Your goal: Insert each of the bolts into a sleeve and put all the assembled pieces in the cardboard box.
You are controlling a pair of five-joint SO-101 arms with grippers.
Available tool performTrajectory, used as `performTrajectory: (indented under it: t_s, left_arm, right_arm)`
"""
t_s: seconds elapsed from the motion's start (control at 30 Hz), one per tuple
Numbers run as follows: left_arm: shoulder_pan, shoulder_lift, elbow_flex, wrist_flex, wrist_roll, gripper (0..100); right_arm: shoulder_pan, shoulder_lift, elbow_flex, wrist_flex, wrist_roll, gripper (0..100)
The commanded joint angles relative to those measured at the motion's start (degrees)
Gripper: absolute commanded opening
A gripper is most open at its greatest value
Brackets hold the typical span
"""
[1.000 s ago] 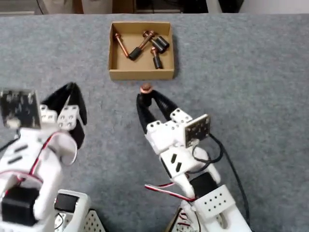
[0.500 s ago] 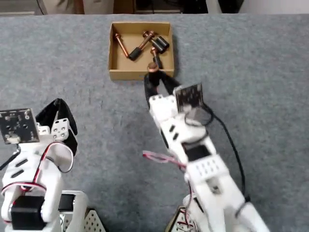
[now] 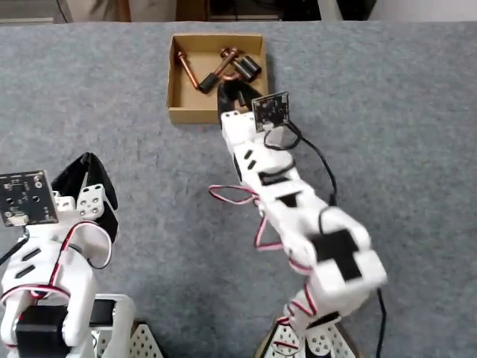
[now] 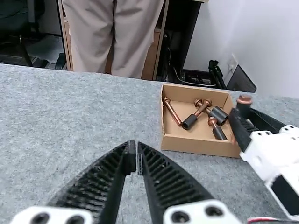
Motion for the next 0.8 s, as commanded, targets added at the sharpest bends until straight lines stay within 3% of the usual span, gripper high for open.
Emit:
performTrajectory:
  t_s: [0.0,0.23,0.43,0.63,0.77]
  left_arm:
    - [-0.4,-0.3,-0.1,0.0,0.3,2]
    - [-0.4,-0.3,1.5,-0.4,0.2,2]
    - [-0.4,-0.6,2.7,-0.4,0.2,2]
    - [-0.4,-0.5,2.5,-0.4,0.4,5]
    - [-0.4,-0.7,2.4,-0.4,0.4,7]
  right_arm:
    - [1.3,6.9,-9.0,-3.8,4.2,0.2]
    - [1.8,14.2,-20.4,-2.0,4.3,0.2]
    - [2.2,15.3,-29.0,10.2,4.1,0.5]
    - [2.2,18.1,-35.0,16.2,4.0,14.3]
    - [2.3,23.1,-39.0,18.4,4.0,14.5]
